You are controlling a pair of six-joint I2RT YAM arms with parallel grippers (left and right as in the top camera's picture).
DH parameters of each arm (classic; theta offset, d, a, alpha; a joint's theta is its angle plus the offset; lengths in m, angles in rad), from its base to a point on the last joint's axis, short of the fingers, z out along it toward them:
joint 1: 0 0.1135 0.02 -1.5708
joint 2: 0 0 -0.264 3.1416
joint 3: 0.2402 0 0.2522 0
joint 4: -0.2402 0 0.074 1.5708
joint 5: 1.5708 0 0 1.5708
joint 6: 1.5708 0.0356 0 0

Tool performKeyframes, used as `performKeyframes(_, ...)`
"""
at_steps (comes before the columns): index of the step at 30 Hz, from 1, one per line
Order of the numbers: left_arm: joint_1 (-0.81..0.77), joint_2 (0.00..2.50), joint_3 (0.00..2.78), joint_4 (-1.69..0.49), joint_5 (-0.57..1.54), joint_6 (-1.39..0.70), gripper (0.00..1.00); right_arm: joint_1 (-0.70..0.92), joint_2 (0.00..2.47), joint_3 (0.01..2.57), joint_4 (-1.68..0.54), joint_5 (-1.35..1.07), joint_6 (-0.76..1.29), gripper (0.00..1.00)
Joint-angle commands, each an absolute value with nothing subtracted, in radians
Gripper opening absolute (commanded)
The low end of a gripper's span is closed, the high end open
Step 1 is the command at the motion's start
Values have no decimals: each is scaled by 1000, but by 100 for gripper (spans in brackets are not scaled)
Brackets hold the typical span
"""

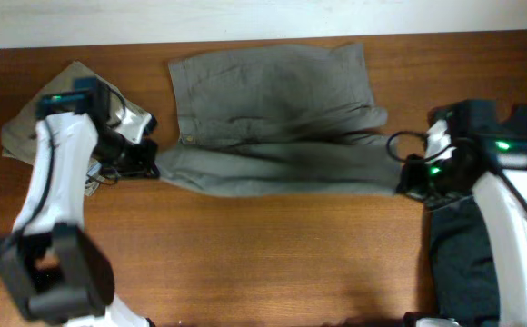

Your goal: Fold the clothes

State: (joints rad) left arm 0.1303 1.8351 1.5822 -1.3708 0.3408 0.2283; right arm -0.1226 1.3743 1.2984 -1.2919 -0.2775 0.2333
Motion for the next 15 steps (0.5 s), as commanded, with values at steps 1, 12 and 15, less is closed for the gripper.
performKeyframes(1, 129, 1622, 1625, -1390, 305, 237, 0, -119, 1310, 1481, -1402, -223, 245, 4)
performKeyframes(12, 127, 1278, 1624, -1327, 96, 97, 0, -118, 1314, 1786, -1483, -232, 221, 4)
performKeyframes(15, 127, 1290, 1625, -1123, 216, 98, 0, -118, 1314, 1786, -1308, -235, 250, 4)
